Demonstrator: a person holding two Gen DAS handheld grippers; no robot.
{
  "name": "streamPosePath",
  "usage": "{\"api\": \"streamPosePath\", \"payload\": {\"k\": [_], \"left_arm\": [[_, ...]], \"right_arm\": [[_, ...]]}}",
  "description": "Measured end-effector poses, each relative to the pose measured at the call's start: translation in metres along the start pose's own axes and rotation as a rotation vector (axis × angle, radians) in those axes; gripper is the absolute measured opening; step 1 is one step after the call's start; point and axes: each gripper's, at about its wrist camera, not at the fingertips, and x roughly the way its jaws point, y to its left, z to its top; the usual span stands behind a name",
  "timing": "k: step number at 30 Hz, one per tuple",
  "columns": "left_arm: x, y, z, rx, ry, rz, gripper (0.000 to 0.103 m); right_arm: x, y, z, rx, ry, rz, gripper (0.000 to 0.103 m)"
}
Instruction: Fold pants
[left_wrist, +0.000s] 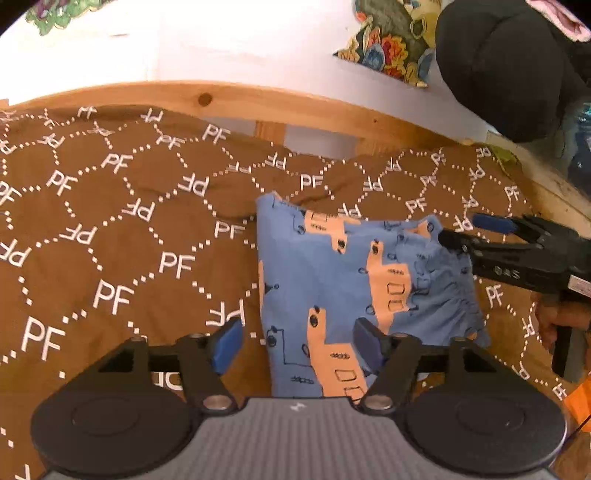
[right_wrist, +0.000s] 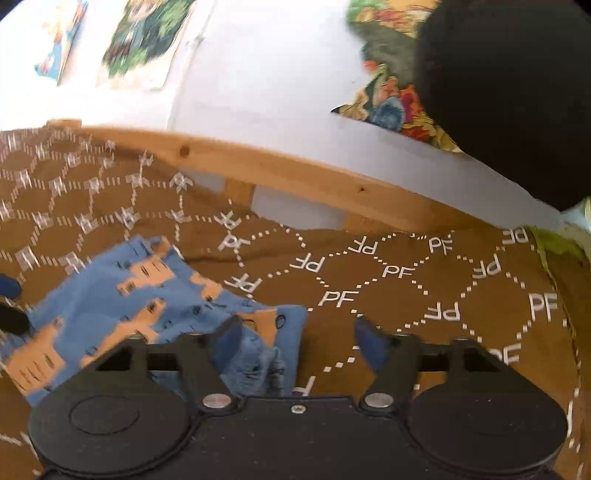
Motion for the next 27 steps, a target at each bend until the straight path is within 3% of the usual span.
{"api": "streamPosePath", "payload": {"k": [2, 4, 7, 16, 21, 27], "left_arm": [[-0.006, -0.003, 0.001, 0.001, -0.021, 0.006, 0.088], [-0.011, -0.007, 0.003, 0.002, -0.04, 0.009, 0.092], [-0.02, -0.011, 0.004, -0.001, -0.06, 0.019, 0.102], [-0.041, -0.026, -0.004, 0.012, -0.132, 0.108, 0.103], [-0.058, -0.034, -0.022, 0.039, -0.179, 0.136, 0.103], [-0.075, -0.041, -0.049, 0.044, -0.156, 0.15, 0.103]], "right_arm": [[-0.009, -0.001, 0.001, 0.024, -0.01, 0.015, 0.079], [-0.018, 0.001, 0.001, 0.024, -0.022, 0.022, 0.092], [-0.033, 0.005, 0.0, 0.041, -0.042, 0.023, 0.1], [-0.068, 0.02, -0.009, 0.082, -0.042, 0.034, 0.102], [-0.097, 0.026, -0.021, 0.172, -0.033, 0.016, 0.102], [-0.137, 0.037, -0.041, 0.269, -0.018, -0.004, 0.102]]}}
